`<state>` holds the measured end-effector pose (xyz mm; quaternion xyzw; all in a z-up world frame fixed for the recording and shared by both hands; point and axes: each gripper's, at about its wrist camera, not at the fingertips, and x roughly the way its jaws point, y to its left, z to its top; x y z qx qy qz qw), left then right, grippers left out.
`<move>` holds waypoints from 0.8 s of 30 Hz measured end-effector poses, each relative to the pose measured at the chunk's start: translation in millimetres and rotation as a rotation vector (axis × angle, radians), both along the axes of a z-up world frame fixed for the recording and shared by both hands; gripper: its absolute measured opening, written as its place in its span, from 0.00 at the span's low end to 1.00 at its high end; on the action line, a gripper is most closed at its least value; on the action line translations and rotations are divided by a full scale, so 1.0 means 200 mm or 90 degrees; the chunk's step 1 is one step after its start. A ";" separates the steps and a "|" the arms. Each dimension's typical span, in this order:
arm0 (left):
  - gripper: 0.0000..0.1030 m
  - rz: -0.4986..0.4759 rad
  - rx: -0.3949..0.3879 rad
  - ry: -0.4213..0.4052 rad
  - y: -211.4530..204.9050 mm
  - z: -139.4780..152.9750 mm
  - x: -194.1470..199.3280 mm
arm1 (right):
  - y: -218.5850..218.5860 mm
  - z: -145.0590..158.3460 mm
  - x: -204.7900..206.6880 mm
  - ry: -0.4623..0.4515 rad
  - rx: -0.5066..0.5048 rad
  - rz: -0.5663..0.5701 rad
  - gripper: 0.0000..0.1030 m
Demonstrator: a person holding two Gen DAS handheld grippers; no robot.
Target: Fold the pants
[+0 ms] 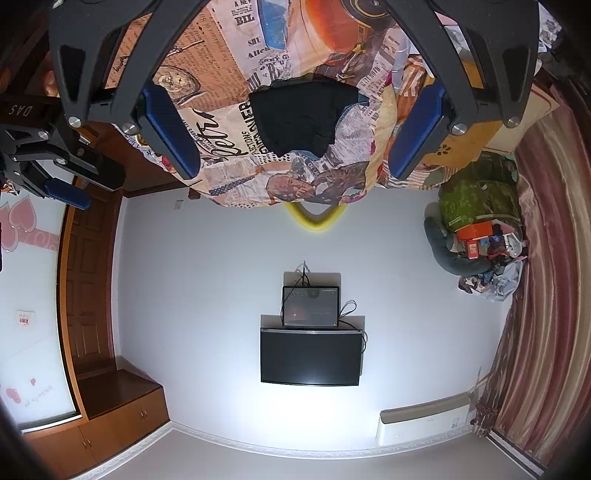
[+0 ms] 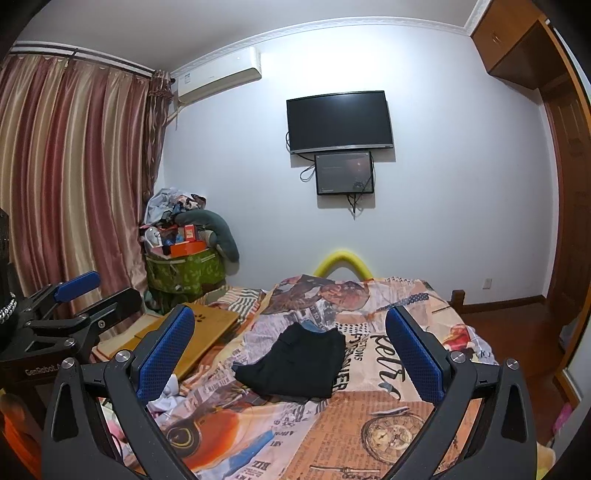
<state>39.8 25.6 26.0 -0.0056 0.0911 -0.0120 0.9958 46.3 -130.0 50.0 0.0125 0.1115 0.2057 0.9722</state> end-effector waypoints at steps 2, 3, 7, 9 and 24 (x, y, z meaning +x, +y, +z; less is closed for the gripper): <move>1.00 -0.004 -0.002 0.002 0.00 0.00 0.00 | 0.00 0.00 0.00 0.002 0.002 0.002 1.00; 1.00 -0.004 -0.002 0.003 0.00 0.00 0.01 | 0.00 0.00 0.00 0.003 0.002 0.002 1.00; 1.00 -0.009 -0.008 0.001 0.01 0.00 0.01 | 0.00 0.00 0.00 0.001 0.001 0.002 1.00; 1.00 -0.016 -0.008 0.002 0.02 0.00 0.01 | 0.00 0.00 0.00 0.001 0.001 0.001 1.00; 1.00 -0.034 -0.020 0.019 0.04 0.00 0.02 | 0.00 -0.01 0.00 0.001 0.000 -0.001 1.00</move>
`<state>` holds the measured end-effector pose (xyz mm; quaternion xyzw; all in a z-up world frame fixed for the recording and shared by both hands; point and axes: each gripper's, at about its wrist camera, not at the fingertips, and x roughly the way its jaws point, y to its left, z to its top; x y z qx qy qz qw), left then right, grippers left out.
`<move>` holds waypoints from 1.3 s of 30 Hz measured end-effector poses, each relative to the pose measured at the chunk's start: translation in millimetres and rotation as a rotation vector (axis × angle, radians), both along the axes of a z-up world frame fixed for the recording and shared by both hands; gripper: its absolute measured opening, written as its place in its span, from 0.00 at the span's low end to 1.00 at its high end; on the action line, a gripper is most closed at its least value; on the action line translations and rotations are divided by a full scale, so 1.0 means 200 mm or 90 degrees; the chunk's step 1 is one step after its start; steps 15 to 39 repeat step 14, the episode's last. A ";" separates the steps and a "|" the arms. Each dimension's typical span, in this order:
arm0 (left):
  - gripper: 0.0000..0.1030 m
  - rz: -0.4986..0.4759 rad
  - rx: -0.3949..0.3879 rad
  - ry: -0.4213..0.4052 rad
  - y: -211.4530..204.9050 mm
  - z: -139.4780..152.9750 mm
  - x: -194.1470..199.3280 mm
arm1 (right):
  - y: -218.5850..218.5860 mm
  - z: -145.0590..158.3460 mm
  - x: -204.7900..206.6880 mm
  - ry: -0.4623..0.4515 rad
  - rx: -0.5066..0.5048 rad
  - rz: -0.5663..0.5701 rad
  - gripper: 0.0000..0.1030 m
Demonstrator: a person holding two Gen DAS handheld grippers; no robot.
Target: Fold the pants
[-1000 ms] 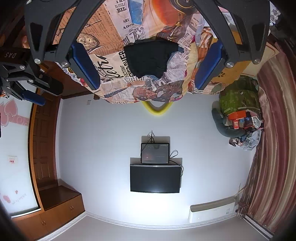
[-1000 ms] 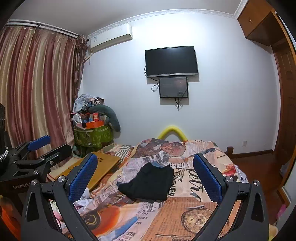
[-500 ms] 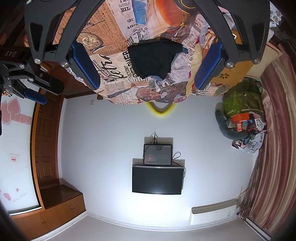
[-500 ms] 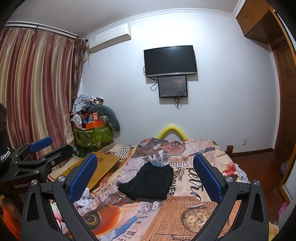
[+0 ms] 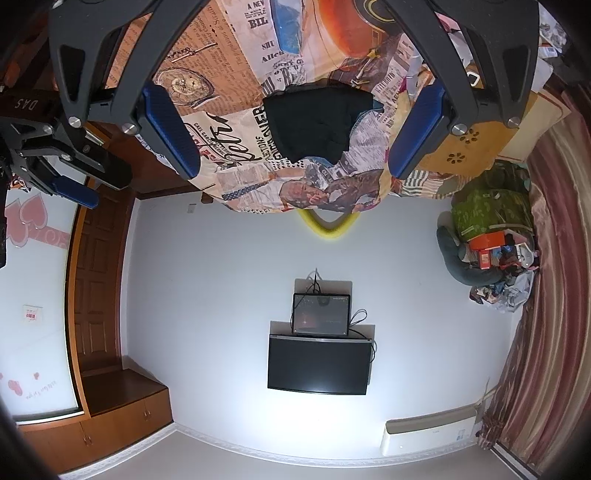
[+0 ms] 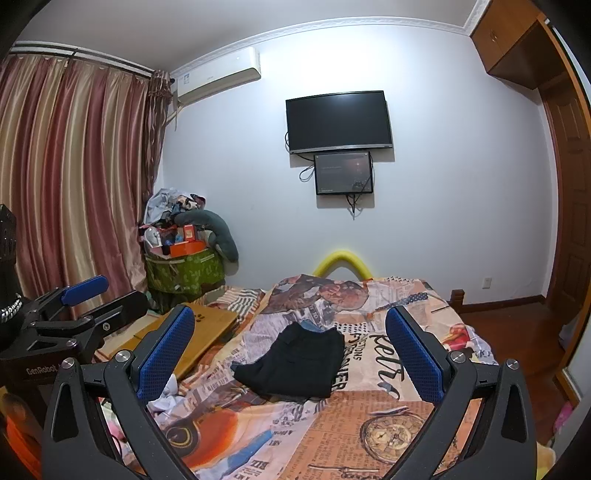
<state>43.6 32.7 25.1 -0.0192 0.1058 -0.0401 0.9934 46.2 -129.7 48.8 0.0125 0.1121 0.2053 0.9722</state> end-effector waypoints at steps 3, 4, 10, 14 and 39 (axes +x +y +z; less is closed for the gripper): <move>1.00 -0.005 0.002 0.001 0.00 0.00 0.00 | 0.00 0.00 0.00 0.002 -0.002 0.002 1.00; 1.00 -0.006 0.003 0.000 -0.01 0.00 -0.01 | 0.01 0.00 0.00 0.002 -0.003 0.002 1.00; 1.00 -0.006 0.000 0.004 0.01 0.00 0.00 | 0.02 -0.01 0.01 0.004 -0.008 0.003 1.00; 1.00 0.002 -0.002 0.009 0.04 -0.01 0.01 | 0.02 -0.02 0.01 0.006 -0.010 0.003 1.00; 1.00 0.002 -0.002 0.009 0.04 -0.01 0.01 | 0.02 -0.02 0.01 0.006 -0.010 0.003 1.00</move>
